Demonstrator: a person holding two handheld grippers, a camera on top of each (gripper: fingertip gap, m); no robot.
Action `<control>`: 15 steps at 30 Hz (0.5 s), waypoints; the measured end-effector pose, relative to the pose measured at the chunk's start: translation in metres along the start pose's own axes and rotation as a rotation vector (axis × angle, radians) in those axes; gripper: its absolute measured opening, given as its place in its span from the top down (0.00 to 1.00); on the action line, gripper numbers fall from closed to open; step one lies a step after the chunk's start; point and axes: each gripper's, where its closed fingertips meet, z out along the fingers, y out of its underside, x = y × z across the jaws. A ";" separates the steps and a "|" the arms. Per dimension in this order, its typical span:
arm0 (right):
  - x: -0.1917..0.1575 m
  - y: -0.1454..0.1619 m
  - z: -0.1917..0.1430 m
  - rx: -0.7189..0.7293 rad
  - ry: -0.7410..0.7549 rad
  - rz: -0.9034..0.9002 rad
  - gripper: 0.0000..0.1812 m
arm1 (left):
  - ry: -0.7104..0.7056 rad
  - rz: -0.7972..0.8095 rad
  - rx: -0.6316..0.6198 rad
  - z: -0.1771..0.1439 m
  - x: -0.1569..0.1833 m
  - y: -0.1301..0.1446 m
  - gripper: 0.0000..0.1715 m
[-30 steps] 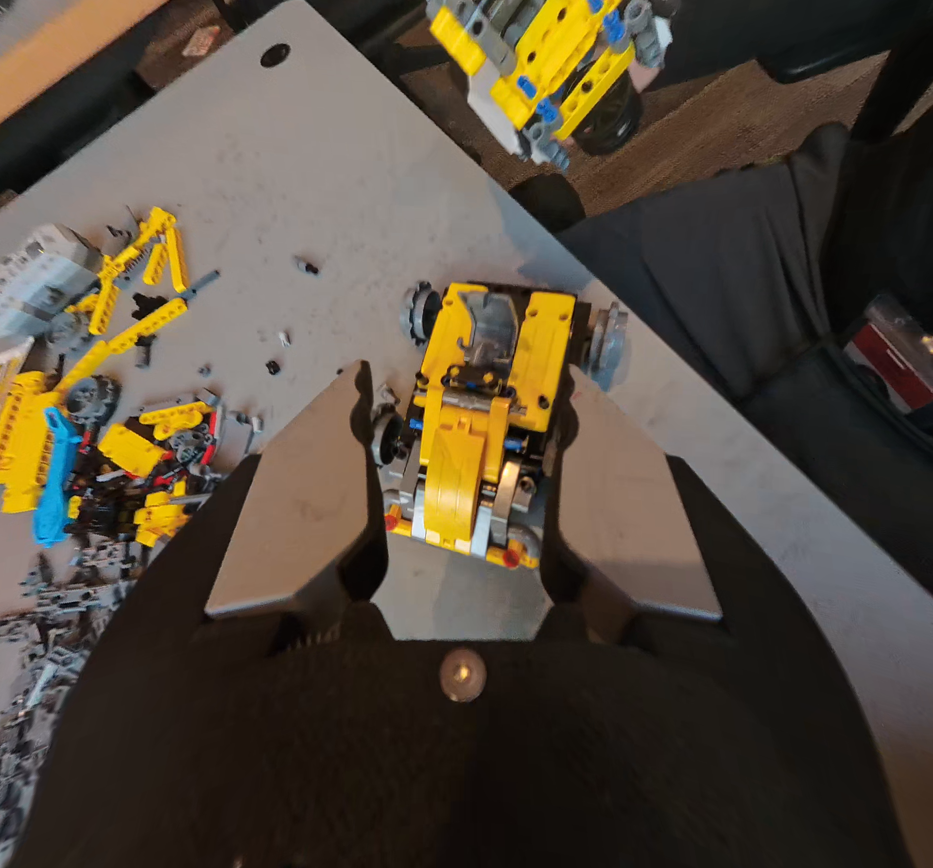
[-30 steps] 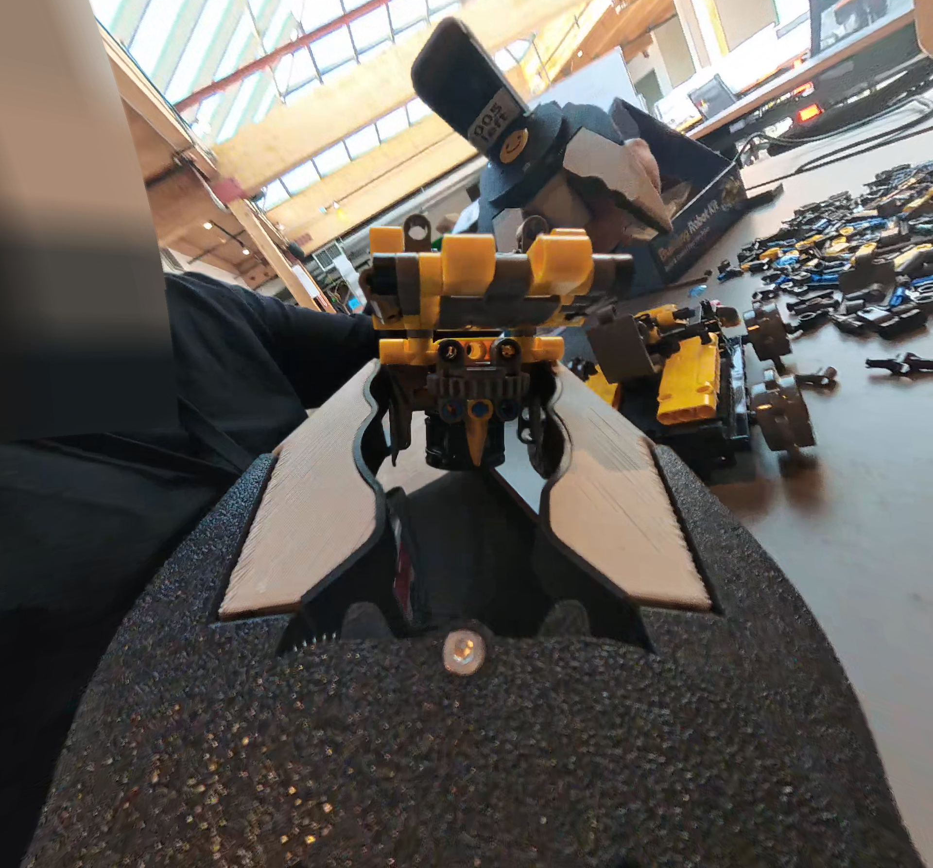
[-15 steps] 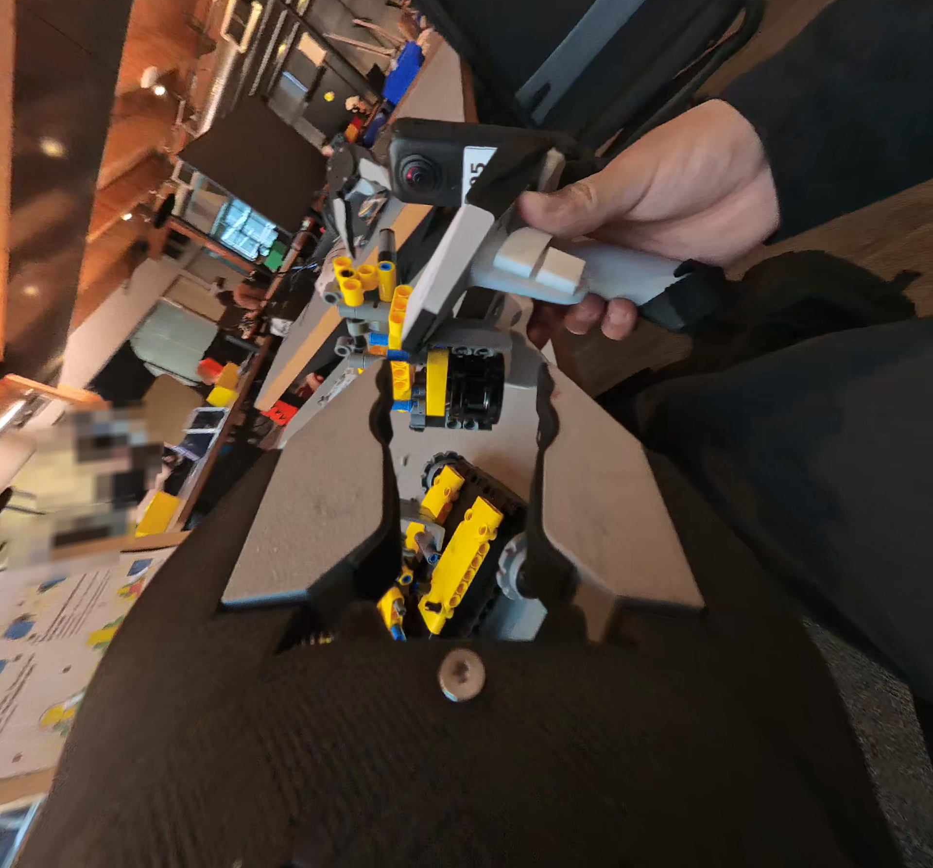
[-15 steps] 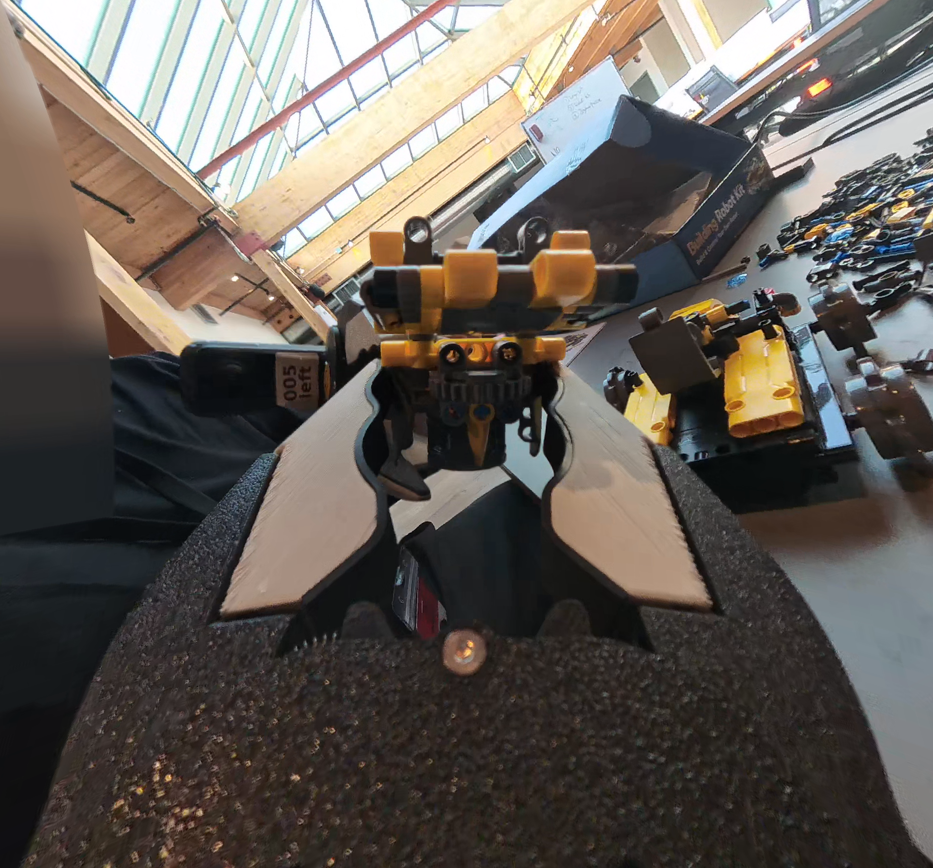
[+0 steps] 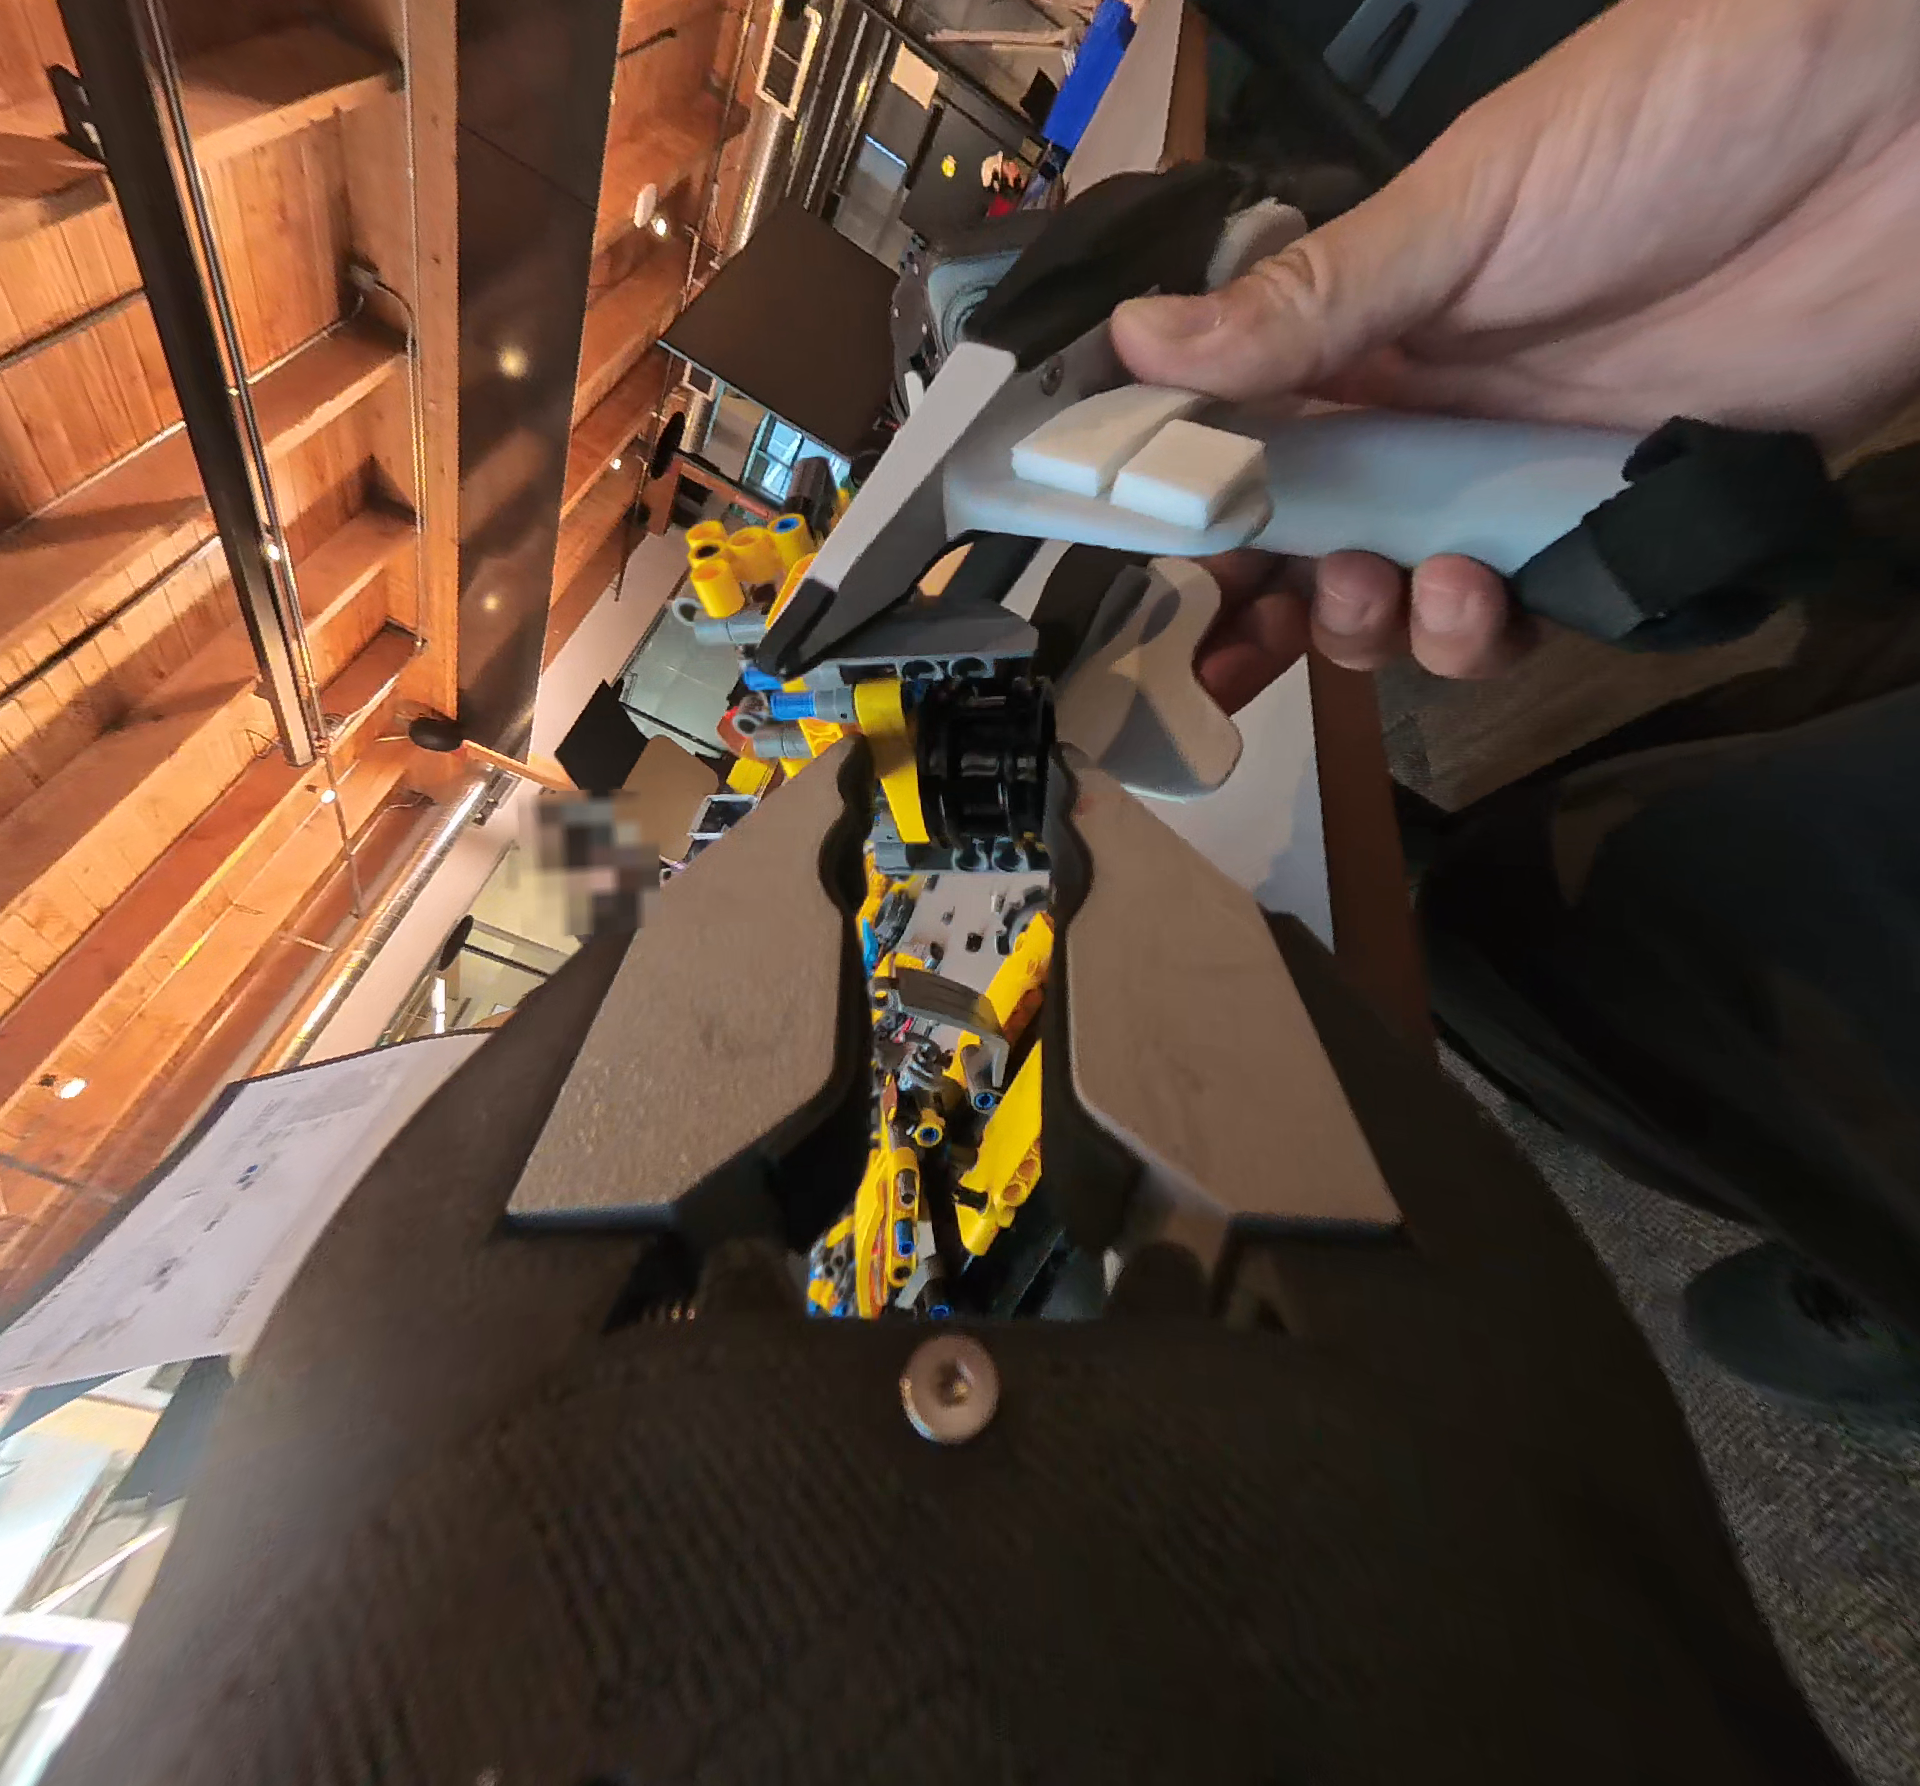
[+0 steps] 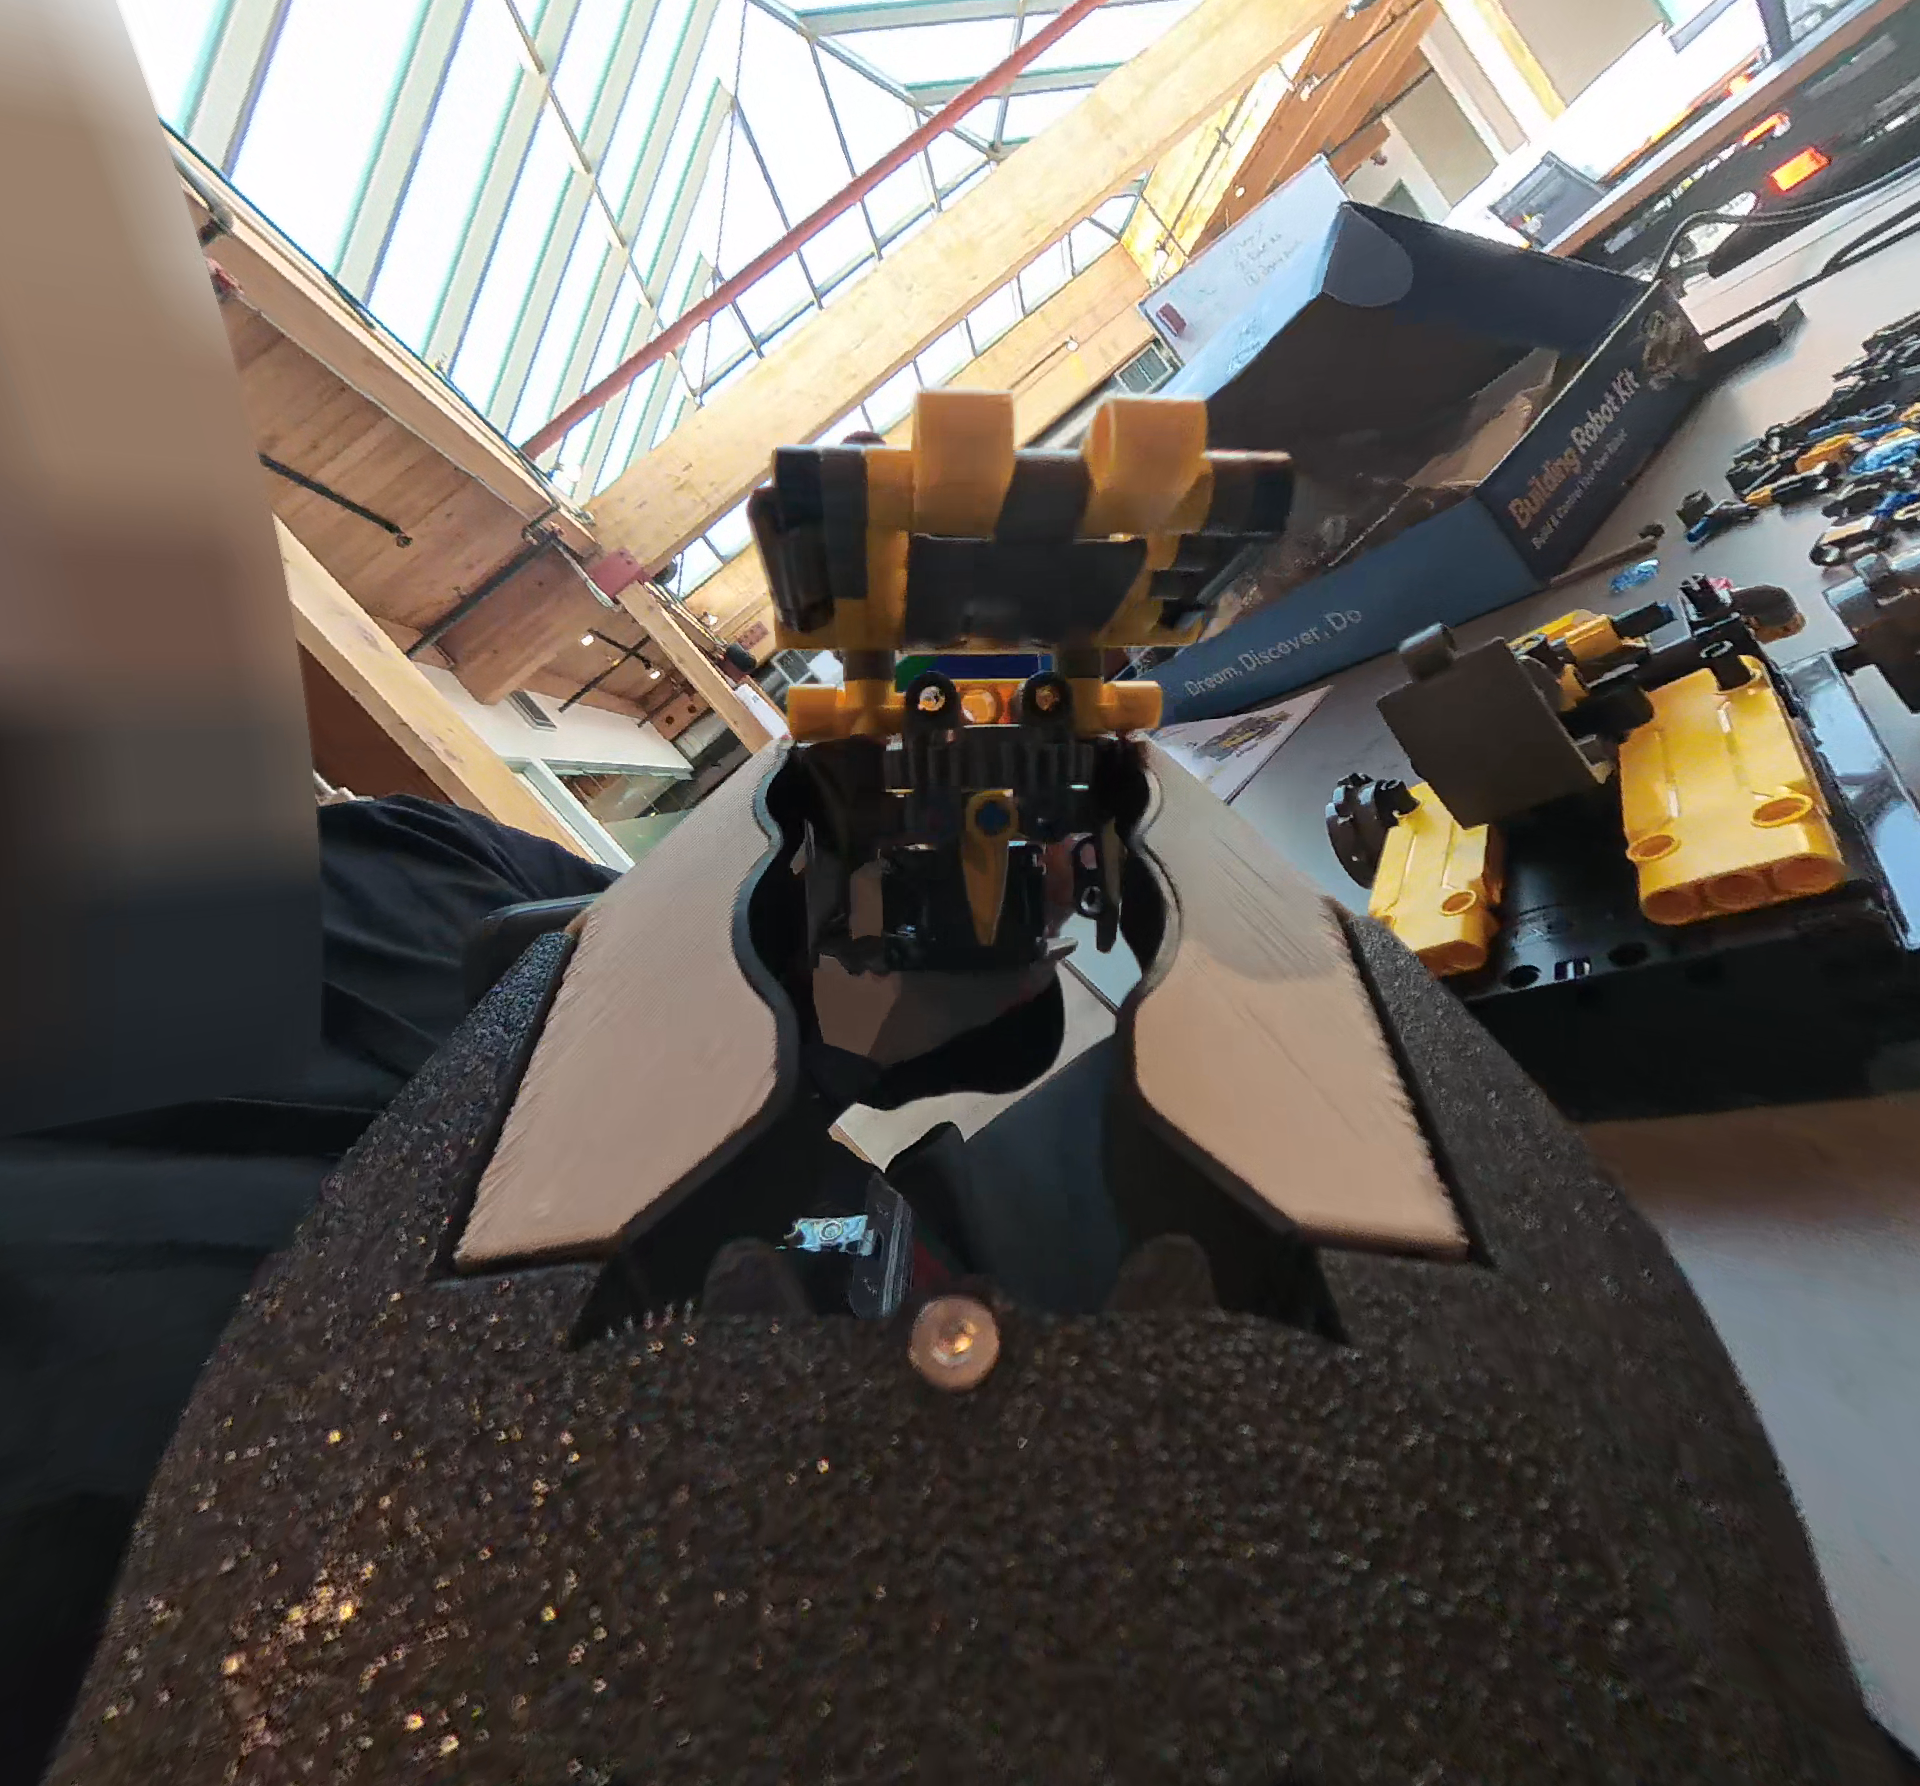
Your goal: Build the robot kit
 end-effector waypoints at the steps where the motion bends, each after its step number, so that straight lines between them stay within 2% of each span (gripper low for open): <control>1: -0.003 -0.001 0.001 0.000 -0.008 -0.015 0.68 | -0.008 -0.018 0.024 -0.002 -0.002 -0.002 0.84; 5: -0.013 -0.001 0.004 -0.030 -0.010 -0.100 0.68 | -0.067 -0.079 0.121 -0.010 -0.012 -0.009 0.87; 10: -0.016 -0.003 0.006 -0.043 0.005 -0.125 0.68 | -0.100 -0.184 0.172 -0.013 -0.023 -0.010 0.86; 15: -0.026 -0.010 0.003 0.011 -0.048 -0.081 0.74 | -0.207 -0.145 0.212 -0.022 -0.043 -0.014 0.87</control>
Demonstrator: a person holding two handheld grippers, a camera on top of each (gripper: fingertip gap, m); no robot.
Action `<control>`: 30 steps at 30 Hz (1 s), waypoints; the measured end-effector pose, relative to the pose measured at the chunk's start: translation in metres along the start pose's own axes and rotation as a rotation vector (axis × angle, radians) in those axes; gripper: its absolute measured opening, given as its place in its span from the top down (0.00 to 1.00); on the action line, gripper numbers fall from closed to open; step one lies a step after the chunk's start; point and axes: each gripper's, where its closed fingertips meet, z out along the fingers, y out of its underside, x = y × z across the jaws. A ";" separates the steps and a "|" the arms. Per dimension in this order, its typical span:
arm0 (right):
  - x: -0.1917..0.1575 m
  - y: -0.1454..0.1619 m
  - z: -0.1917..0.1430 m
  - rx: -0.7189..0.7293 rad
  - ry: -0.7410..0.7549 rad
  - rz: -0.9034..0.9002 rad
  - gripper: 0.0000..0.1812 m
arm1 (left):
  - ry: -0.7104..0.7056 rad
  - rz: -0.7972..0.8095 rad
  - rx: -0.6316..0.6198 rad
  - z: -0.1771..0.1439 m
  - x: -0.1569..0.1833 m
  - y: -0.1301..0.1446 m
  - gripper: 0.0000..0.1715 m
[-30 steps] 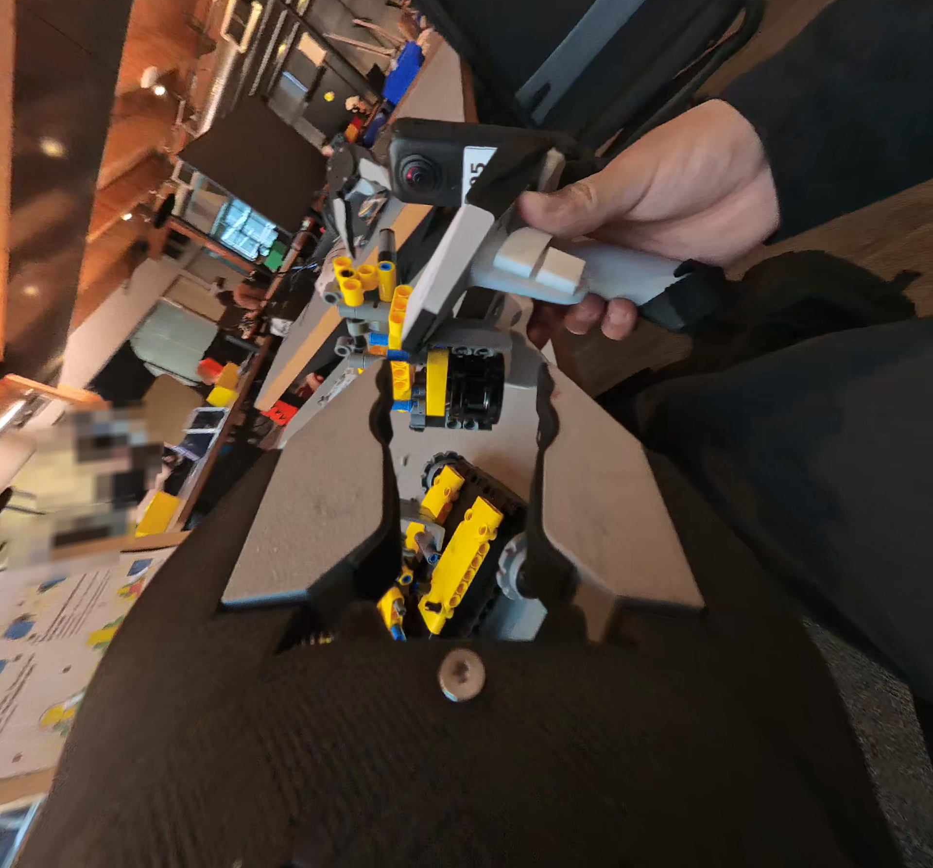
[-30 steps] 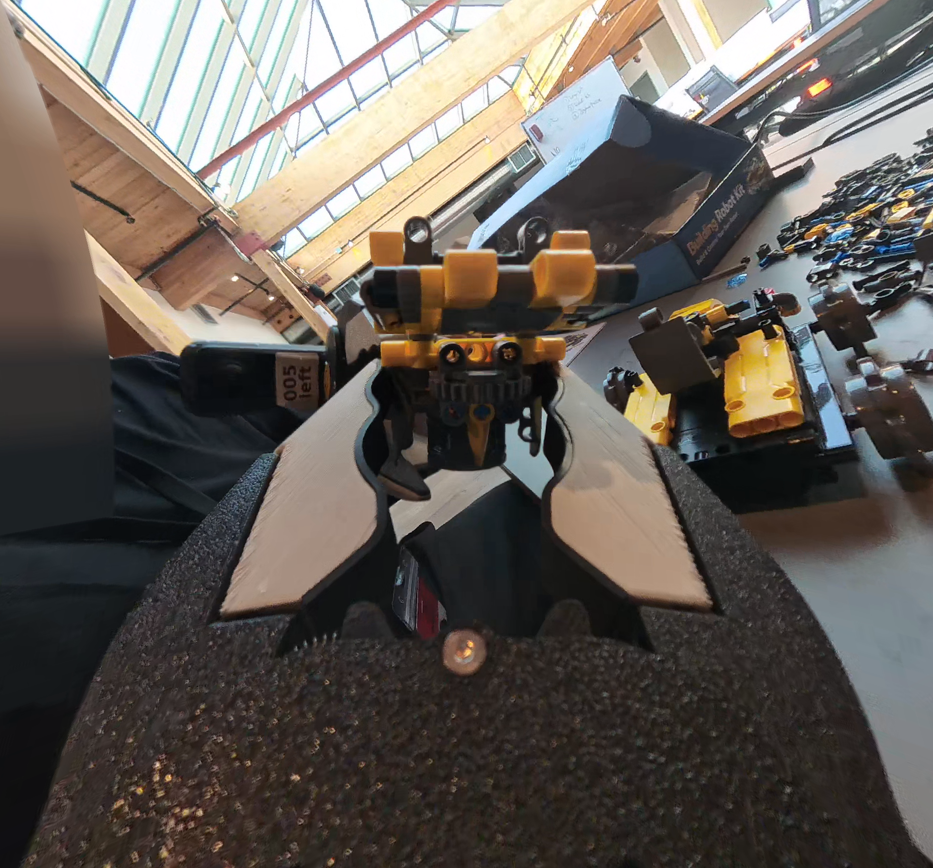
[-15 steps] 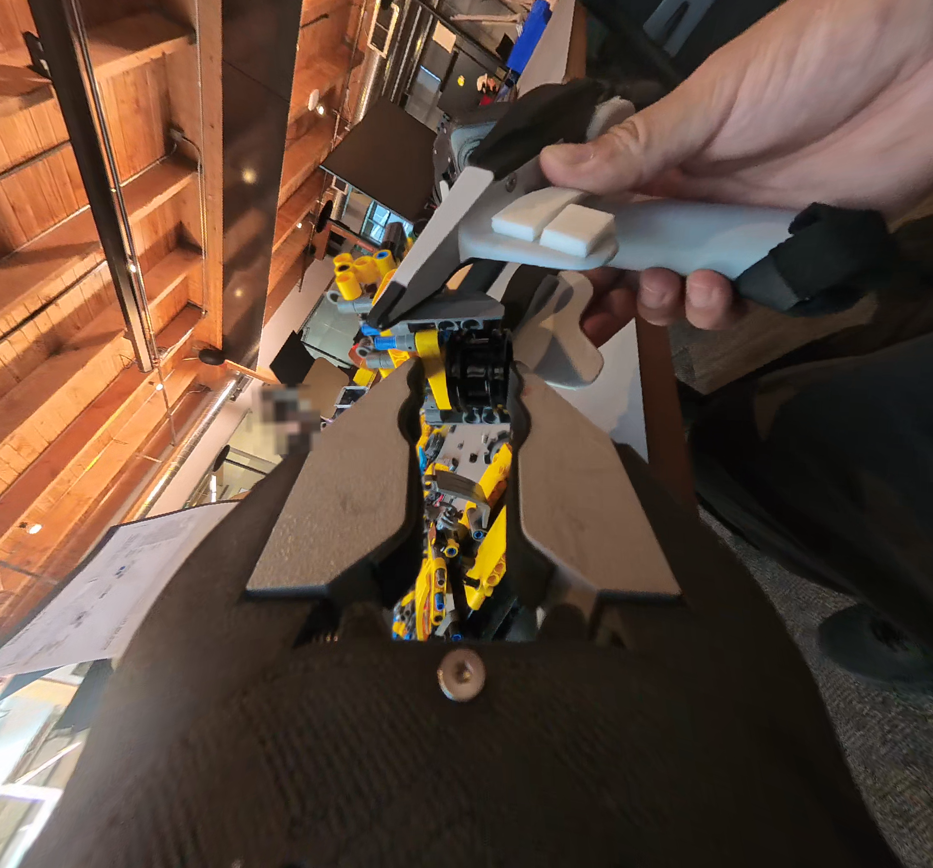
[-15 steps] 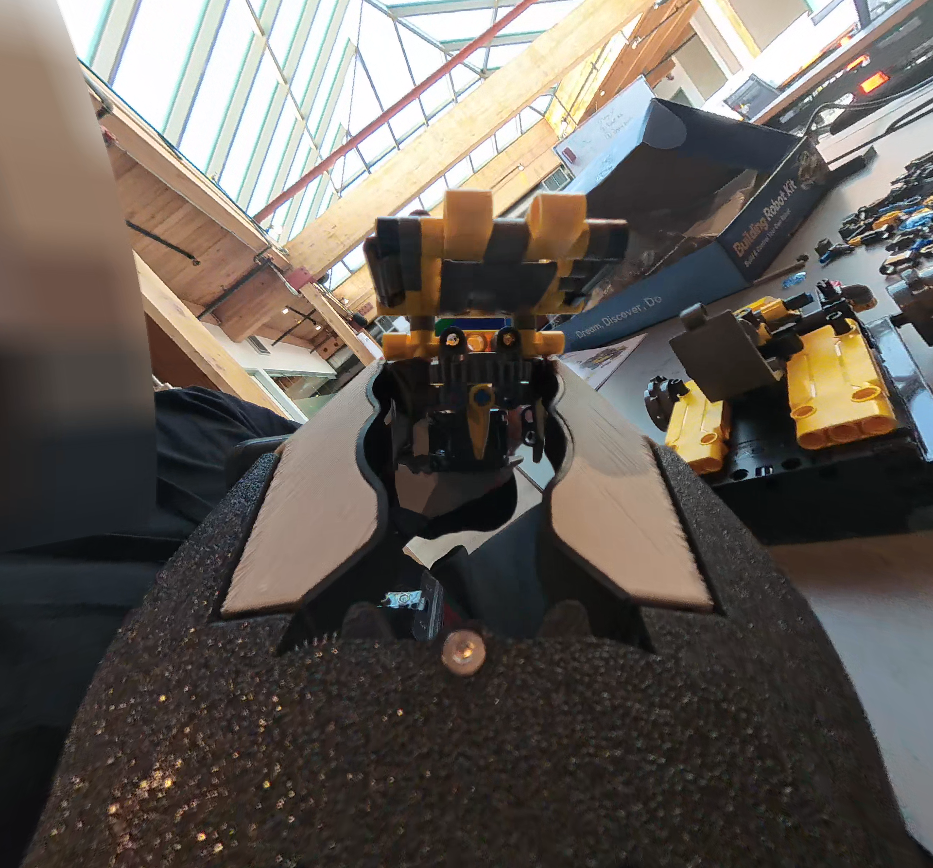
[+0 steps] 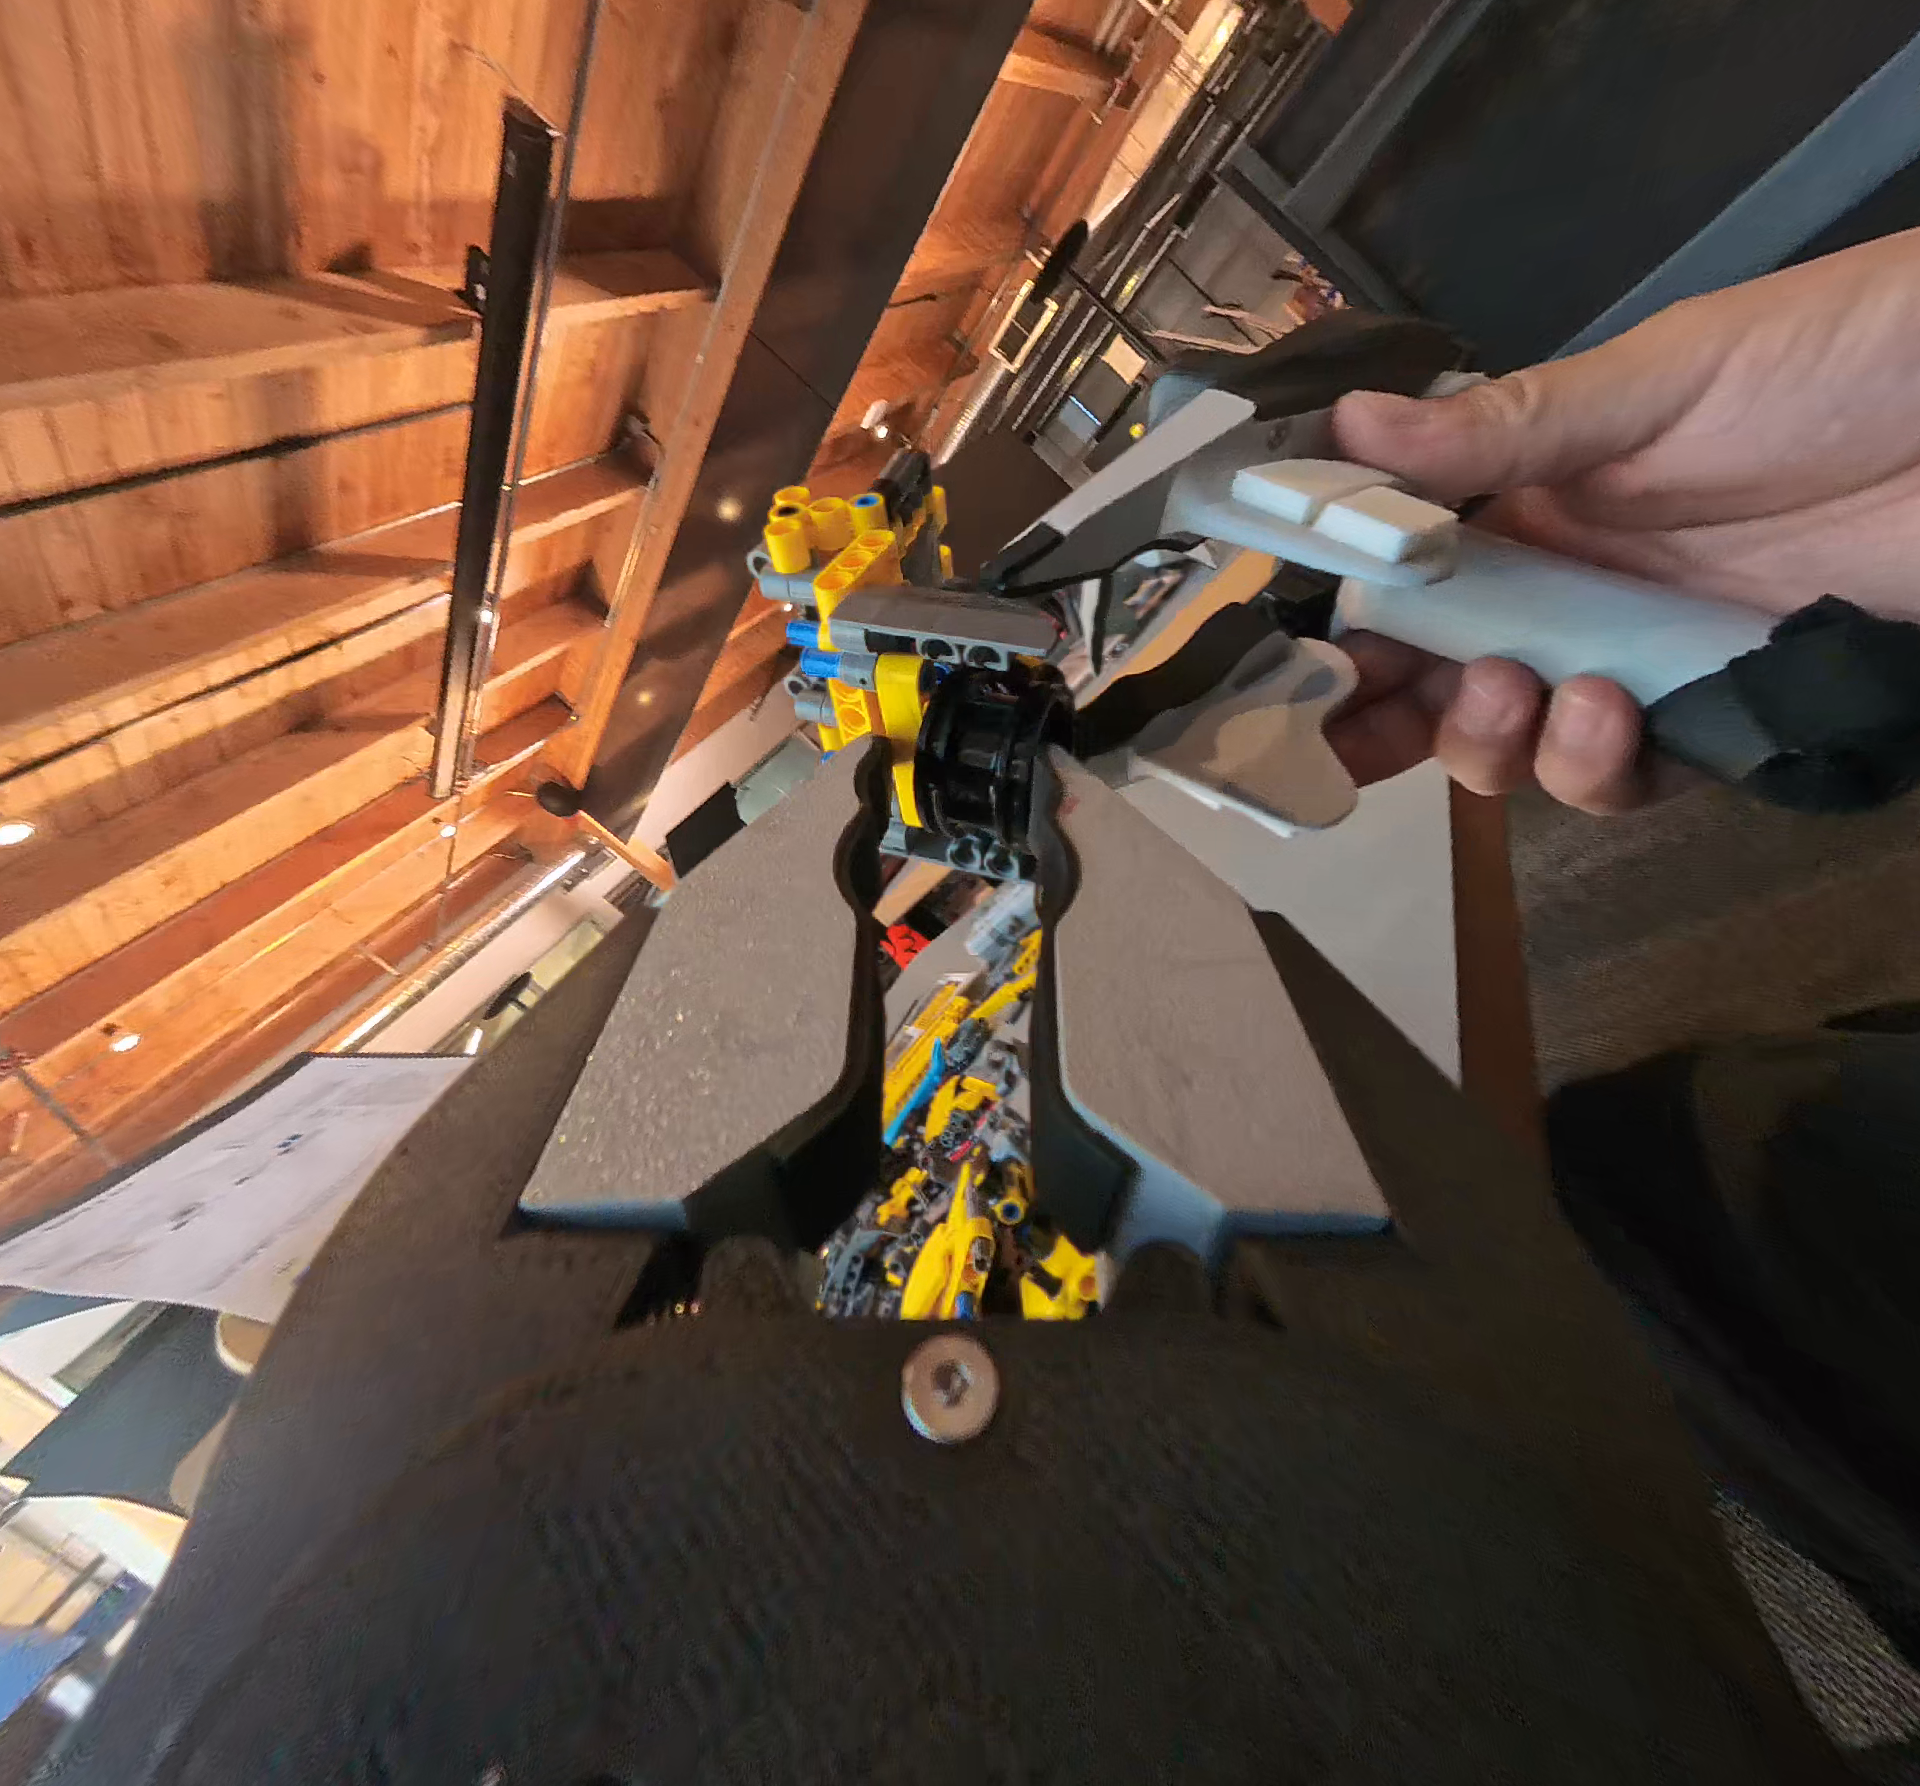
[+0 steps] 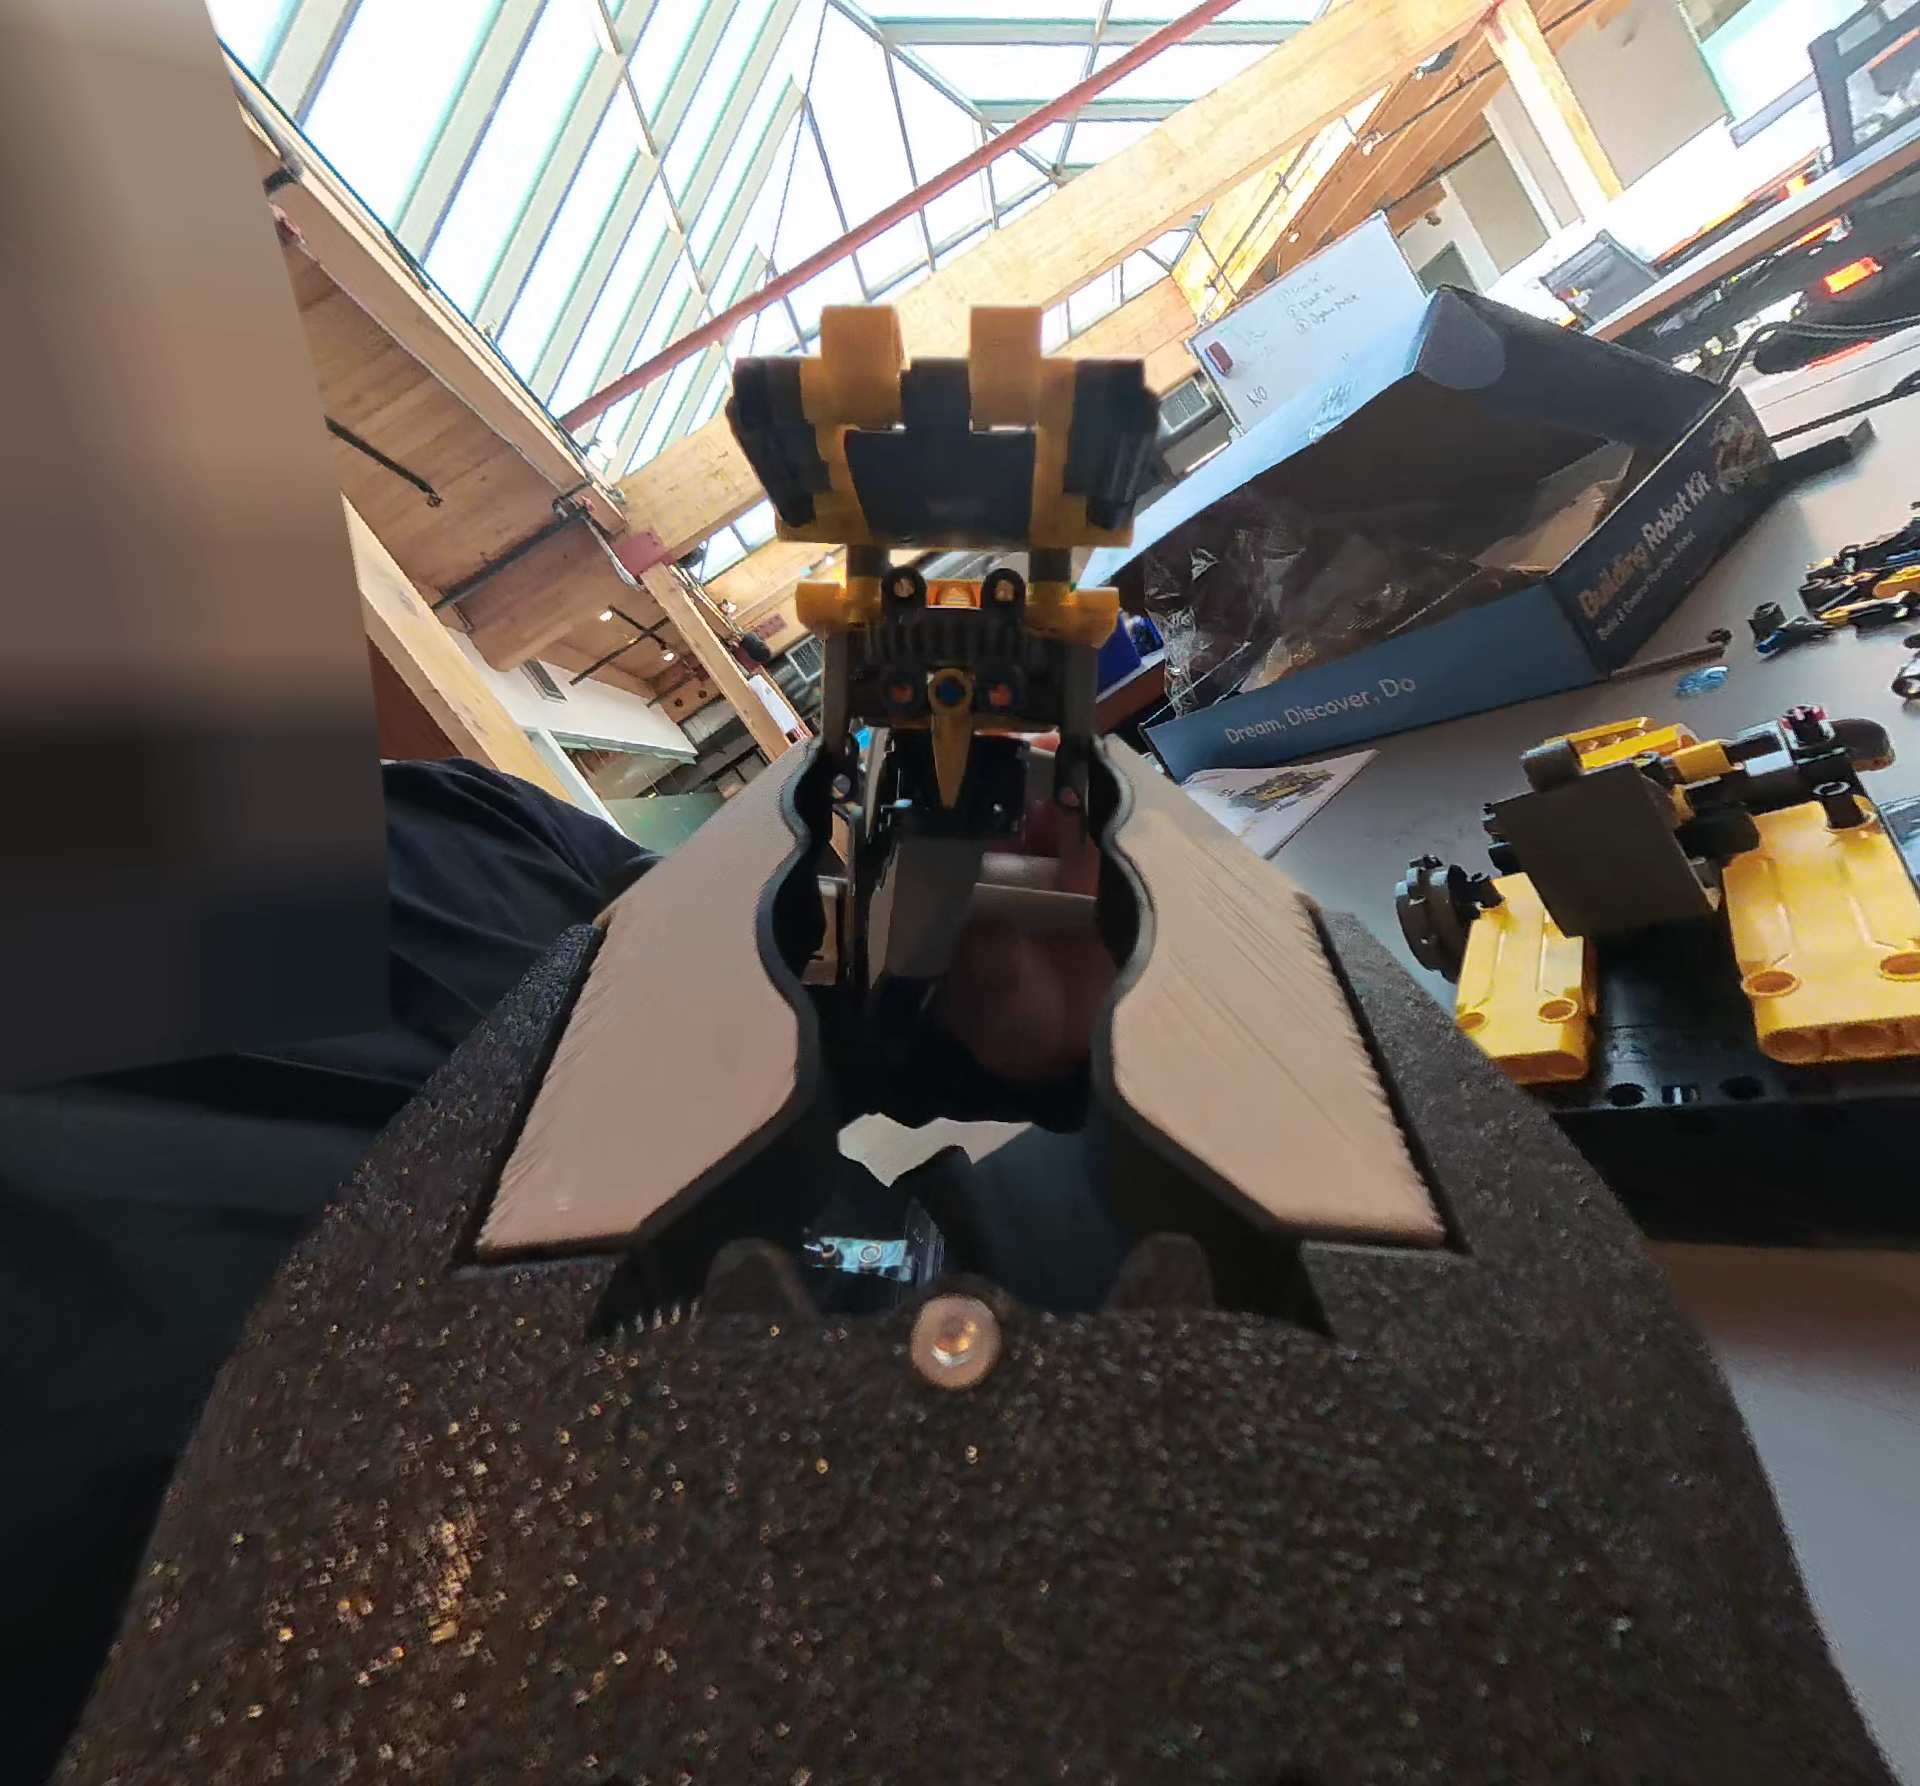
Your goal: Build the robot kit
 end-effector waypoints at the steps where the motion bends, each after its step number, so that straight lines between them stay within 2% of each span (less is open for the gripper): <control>1: -0.002 0.000 0.001 -0.002 -0.002 0.002 0.74 | -0.007 -0.003 0.005 0.000 -0.002 -0.001 0.87; 7: -0.008 -0.001 0.012 0.023 -0.001 0.007 0.67 | -0.025 -0.024 0.020 0.001 0.001 -0.005 0.87; 10: -0.007 0.000 0.014 0.030 0.016 -0.008 0.69 | -0.047 -0.045 0.015 0.002 0.002 -0.007 0.87; 18: -0.002 -0.009 0.017 0.117 0.070 0.035 0.68 | -0.115 -0.121 -0.017 0.008 -0.001 -0.004 0.87; 25: -0.004 -0.009 0.014 0.122 0.074 0.100 0.68 | -0.133 -0.092 0.012 0.009 0.001 -0.007 0.87; 30: -0.002 -0.008 0.016 0.125 0.079 0.105 0.65 | -0.170 -0.119 -0.010 0.015 -0.002 -0.006 0.87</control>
